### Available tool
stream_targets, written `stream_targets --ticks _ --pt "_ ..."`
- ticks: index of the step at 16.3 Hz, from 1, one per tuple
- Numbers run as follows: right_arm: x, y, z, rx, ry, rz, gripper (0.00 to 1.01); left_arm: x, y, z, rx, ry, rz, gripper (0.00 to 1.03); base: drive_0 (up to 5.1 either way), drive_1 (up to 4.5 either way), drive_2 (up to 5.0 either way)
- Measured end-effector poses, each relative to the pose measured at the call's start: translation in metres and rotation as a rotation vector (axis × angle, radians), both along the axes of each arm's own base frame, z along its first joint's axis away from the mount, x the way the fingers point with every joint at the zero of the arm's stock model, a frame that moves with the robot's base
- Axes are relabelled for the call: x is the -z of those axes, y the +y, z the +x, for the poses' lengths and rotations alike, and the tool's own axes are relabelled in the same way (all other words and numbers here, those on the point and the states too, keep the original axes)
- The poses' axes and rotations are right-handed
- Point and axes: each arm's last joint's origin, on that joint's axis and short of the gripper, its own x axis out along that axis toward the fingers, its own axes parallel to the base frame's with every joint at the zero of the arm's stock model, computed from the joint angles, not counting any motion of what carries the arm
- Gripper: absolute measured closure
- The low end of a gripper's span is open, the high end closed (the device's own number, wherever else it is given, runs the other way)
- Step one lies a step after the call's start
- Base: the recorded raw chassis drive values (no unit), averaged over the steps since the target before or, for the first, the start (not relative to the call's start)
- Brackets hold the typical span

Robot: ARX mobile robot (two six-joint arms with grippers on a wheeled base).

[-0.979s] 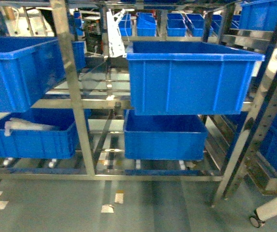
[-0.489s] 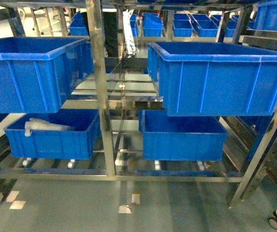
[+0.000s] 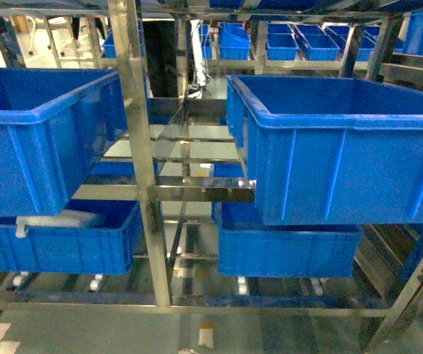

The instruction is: Sort and place red and yellow blocks in left bins

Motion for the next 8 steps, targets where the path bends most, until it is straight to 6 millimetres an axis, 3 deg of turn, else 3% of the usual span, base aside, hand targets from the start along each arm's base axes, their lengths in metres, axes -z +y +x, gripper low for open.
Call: stream_targets --ticks 8 --pt "-0.0001 -0.0001 0.0002 0.002 0.000 0.000 0.72 0.0009 0.0001 0.0007 0.000 0.006 0.000 0.74 -0.1 4.18 -4.3"
